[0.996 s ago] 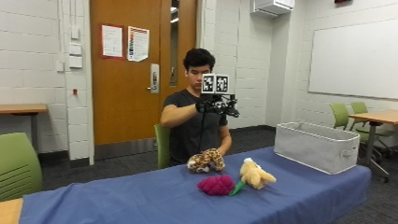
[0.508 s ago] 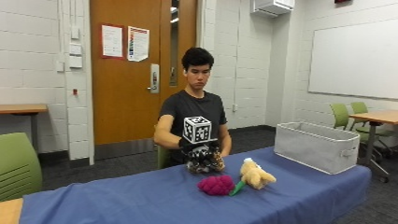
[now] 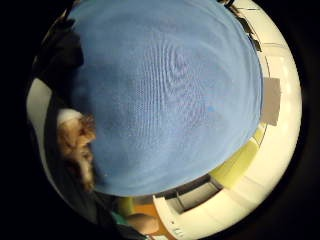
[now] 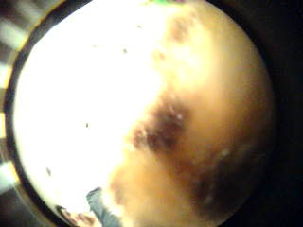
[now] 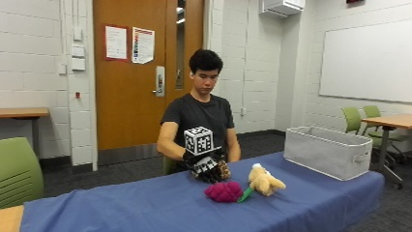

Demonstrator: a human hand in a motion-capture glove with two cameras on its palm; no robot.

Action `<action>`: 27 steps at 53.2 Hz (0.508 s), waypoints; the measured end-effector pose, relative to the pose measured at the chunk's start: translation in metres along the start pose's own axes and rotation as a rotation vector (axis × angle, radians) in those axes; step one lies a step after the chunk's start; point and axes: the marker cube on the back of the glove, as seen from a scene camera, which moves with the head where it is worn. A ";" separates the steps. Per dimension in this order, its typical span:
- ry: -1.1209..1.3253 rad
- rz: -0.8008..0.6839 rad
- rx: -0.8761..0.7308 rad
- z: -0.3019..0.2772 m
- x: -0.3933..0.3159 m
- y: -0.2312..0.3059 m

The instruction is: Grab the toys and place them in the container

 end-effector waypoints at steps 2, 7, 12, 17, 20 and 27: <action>0.042 -0.016 0.051 -0.002 -0.005 0.000; 0.118 -0.048 0.129 -0.009 -0.014 -0.001; 0.121 -0.057 0.130 -0.016 -0.016 -0.005; 0.111 -0.069 0.067 -0.023 -0.017 -0.011; 0.110 -0.076 0.041 -0.031 -0.019 -0.013; 0.085 -0.105 0.096 -0.084 -0.041 -0.009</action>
